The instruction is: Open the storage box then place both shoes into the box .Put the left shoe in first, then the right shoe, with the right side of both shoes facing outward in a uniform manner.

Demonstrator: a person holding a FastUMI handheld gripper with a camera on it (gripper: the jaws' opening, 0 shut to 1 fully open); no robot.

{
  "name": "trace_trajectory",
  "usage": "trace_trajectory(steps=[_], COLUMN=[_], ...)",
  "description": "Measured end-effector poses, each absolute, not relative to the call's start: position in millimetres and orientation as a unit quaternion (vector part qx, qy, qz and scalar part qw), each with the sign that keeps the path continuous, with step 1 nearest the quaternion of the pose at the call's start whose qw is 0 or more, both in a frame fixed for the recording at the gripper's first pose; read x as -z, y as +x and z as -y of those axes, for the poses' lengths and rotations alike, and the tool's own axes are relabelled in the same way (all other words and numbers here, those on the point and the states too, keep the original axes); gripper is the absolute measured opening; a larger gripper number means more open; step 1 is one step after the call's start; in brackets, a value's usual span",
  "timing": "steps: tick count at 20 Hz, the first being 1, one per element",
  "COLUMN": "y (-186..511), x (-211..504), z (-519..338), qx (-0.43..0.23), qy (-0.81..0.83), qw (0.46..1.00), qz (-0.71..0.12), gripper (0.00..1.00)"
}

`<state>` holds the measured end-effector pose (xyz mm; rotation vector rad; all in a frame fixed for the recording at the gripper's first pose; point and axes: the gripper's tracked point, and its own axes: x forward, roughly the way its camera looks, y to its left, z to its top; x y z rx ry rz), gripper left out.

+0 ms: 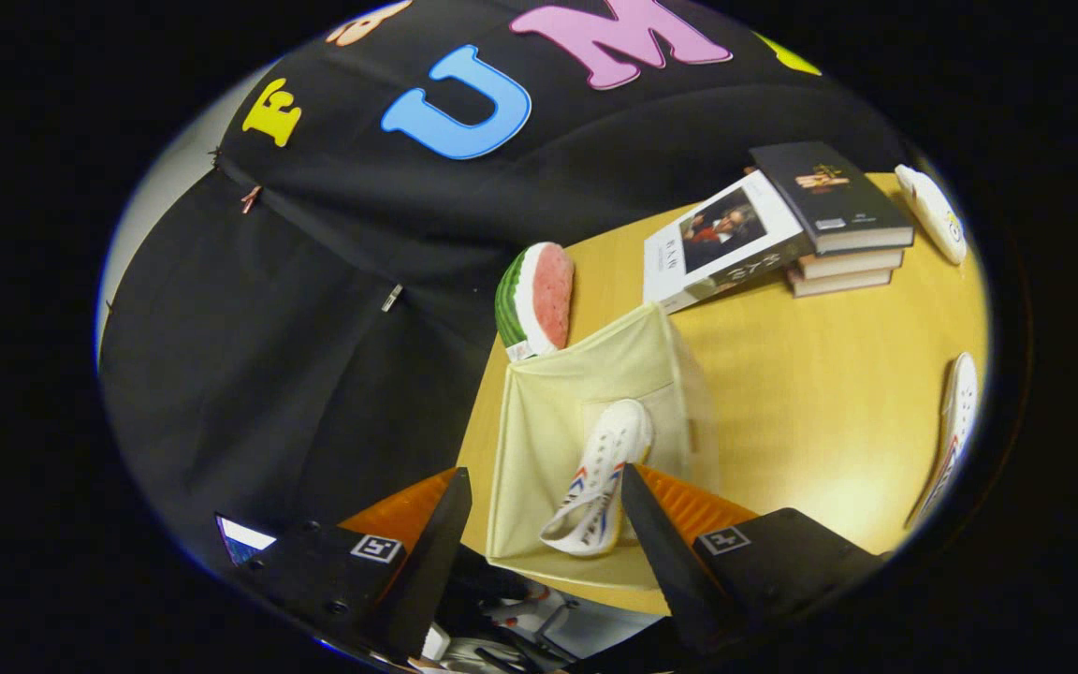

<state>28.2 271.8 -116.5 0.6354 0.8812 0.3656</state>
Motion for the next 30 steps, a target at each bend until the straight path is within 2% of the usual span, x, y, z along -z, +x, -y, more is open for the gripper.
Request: trace_trajectory(steps=[6,8,13,18,24,25,26,30], y=[-15,-35,-78,-85,-77,-78,-75,-76], x=[168,193,264,319,354,355,356,364], z=[-75,-16,95,142,131,130,128,120], qx=[-0.036,0.007,0.069,0.061,0.025,0.016,0.011,0.012], qy=[0.128,0.103,0.119,0.129,0.163,0.160,0.162,0.172], qw=[0.899,0.895,0.864,0.844,0.823,0.821,0.822,0.813], qz=[-0.417,-0.435,-0.484,-0.517,-0.543,-0.547,-0.545,-0.557], gripper=[0.99,0.99,0.99,0.99,0.96,0.93,0.81,0.51])
